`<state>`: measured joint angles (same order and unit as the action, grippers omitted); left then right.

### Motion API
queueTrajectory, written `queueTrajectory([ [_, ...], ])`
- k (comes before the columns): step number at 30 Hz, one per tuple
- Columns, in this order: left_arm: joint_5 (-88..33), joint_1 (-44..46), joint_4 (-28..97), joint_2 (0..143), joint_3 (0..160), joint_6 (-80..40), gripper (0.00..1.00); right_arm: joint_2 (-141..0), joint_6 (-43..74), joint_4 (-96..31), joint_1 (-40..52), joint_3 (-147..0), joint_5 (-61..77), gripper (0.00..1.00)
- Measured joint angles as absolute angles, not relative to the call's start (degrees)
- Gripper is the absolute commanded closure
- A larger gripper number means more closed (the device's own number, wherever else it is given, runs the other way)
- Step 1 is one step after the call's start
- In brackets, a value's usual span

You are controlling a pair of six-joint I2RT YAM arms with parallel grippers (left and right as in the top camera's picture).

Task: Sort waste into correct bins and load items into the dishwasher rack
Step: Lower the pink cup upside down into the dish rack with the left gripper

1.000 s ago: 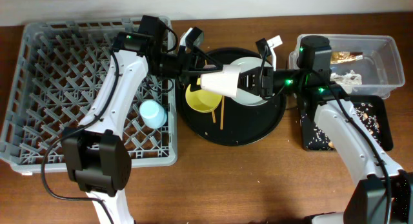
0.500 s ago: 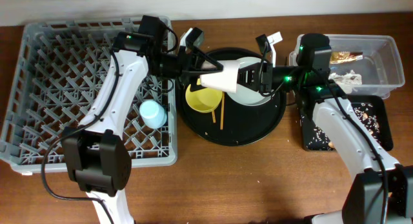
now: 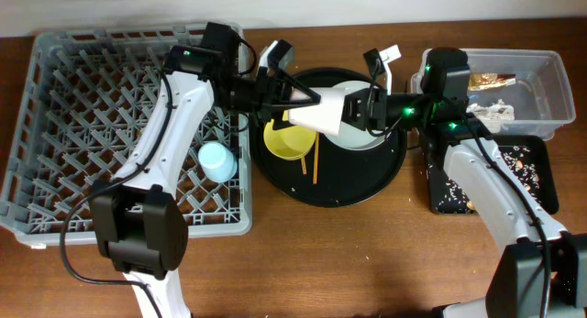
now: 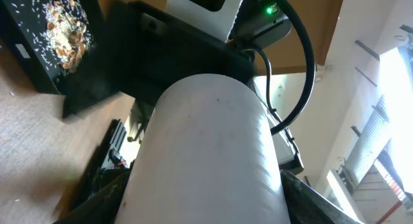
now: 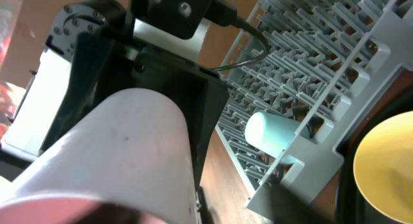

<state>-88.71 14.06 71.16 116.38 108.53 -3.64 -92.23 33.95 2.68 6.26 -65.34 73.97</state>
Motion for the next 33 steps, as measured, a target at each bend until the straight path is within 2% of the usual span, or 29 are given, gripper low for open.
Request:
queueTrajectory([
  [4, -88.47, 11.31, 70.54, 116.38, 108.53, -3.64, 0.67, -92.23, 34.48, 2.70, 4.10, -65.34, 74.32, 0.00],
  [9, -81.60, 4.05, 70.41, 116.38, 108.53, -3.66, 0.67, -92.23, 34.59, 2.66, -4.62, -65.34, 78.32, 0.02],
  [15, -60.53, -1.91, 72.84, 116.55, 115.70, -6.31, 0.68, -92.23, 34.22, 2.22, -7.90, -65.34, 82.76, 0.02],
  [20, -37.74, -1.08, 80.16, 116.38, 127.85, -7.14, 0.67, -92.23, 33.67, -0.16, -7.90, -65.36, 81.21, 0.02],
  [23, -24.88, 0.71, 81.34, 116.27, 130.30, -7.14, 0.67, -92.23, 30.30, -7.53, -7.90, -65.60, 76.90, 0.02],
  [27, -12.97, 2.96, 81.47, 116.27, 130.37, -7.11, 0.67, -92.16, 23.22, -32.64, -7.86, -65.98, 56.64, 0.02],
  [33, -2.81, 6.44, 81.52, 116.86, 130.41, -7.11, 0.67, -84.23, 17.98, -47.70, -7.86, -65.67, 33.93, 0.02],
])
